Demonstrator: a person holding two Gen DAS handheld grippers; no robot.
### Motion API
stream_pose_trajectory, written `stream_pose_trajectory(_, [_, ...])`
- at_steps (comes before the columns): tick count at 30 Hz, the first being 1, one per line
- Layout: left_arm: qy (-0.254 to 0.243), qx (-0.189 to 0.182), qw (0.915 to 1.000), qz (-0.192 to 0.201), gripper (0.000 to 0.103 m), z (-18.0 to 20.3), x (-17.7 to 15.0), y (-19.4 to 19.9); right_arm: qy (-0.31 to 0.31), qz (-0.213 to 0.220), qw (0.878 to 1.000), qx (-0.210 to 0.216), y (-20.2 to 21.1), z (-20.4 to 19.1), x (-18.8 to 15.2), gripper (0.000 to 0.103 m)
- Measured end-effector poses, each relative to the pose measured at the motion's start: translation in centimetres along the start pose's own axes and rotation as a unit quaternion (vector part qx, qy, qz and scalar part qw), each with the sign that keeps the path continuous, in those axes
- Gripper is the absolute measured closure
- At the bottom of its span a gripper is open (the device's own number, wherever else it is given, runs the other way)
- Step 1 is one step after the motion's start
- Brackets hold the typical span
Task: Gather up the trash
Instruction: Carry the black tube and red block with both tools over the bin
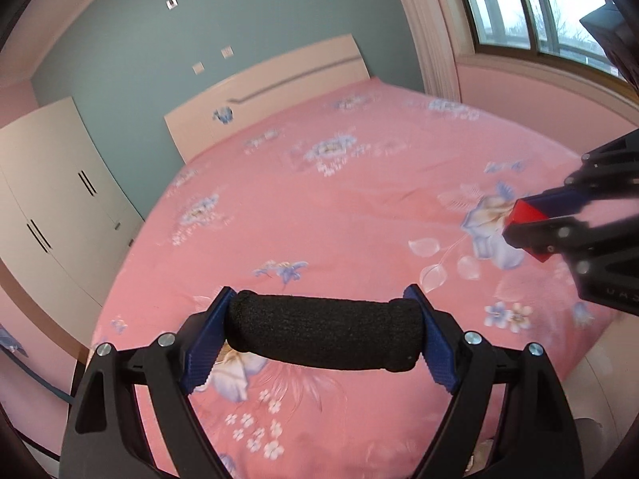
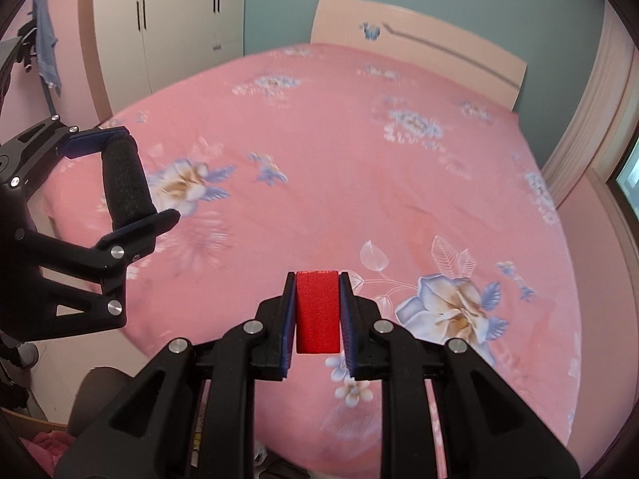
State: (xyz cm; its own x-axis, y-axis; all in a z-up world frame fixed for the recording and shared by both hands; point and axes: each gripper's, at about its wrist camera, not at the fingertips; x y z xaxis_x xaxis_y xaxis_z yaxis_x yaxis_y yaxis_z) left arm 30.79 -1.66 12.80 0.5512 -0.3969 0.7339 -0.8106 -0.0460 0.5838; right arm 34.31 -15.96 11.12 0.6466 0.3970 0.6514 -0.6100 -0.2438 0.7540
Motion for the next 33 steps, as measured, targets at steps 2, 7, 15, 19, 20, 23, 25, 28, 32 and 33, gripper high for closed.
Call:
stream_pose_trajectory(2, [-0.001, 0.006, 0.9999, 0.009, 0.017, -0.2, -0.1, 2.1, 0.003, 0.014, 1.000, -0.003, 2.8, -0.9, -0.3, 0.082])
stream_pose_trajectory(7, [0.002, 0.009, 0.9996, 0.027, 0.017, -0.4, -1.0, 6.8, 0.003, 0.034, 0.999, -0.001, 7.5, -2.6, -1.7, 0.082])
stream_pose_trajectory(15, [-0.017, 0.001, 0.9996, 0.024, 0.017, 1.5, -3.9, 9.7, 0.007, 0.031, 0.999, 0.010, 10.8, -5.6, -6.0, 0.082])
stream_pose_trajectory(19, [-0.024, -0.013, 0.9995, 0.014, 0.017, 2.8, -5.8, 10.1, 0.007, 0.022, 1.000, 0.017, 11.2, -6.8, -8.2, 0.082])
stream_pose_trajectory(20, [-0.024, -0.019, 0.9995, 0.010, 0.017, 3.1, -6.4, 10.0, 0.006, 0.018, 1.000, 0.020, 11.1, -7.1, -9.0, 0.082])
stream_pose_trajectory(23, [-0.027, -0.029, 0.9992, -0.004, 0.017, 3.9, -7.9, 9.6, 0.005, 0.003, 1.000, 0.029, 10.0, -7.8, -10.6, 0.082])
stream_pose_trajectory(25, [-0.029, -0.033, 0.9989, -0.015, 0.017, 4.4, -9.2, 8.9, 0.004, -0.009, 0.999, 0.038, 9.1, -8.3, -11.5, 0.082])
stream_pose_trajectory(28, [-0.026, -0.044, 0.9979, -0.038, 0.017, 5.1, -11.2, 7.4, 0.011, -0.029, 0.999, 0.041, 7.1, -9.4, -13.1, 0.082])
stream_pose_trajectory(32, [-0.024, -0.053, 0.9960, -0.068, 0.017, 6.2, -14.1, 5.2, 0.010, -0.058, 0.997, 0.058, 3.6, -10.7, -15.4, 0.082])
stream_pose_trajectory(33, [-0.023, -0.057, 0.9951, -0.078, 0.017, 6.4, -14.9, 4.5, 0.008, -0.066, 0.996, 0.063, 2.6, -11.0, -16.1, 0.082])
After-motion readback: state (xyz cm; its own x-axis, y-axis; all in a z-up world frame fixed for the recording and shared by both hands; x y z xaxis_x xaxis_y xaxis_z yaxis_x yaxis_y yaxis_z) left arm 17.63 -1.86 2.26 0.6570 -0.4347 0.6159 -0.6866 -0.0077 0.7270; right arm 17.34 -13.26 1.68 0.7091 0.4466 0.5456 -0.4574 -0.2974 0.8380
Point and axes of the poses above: each gripper's, at about its wrist camera, not at the fingertips, and y roughly against the way its jaws point, z to its right, x to its top, and after that the axes turned 2 degrees about -y, right-handed
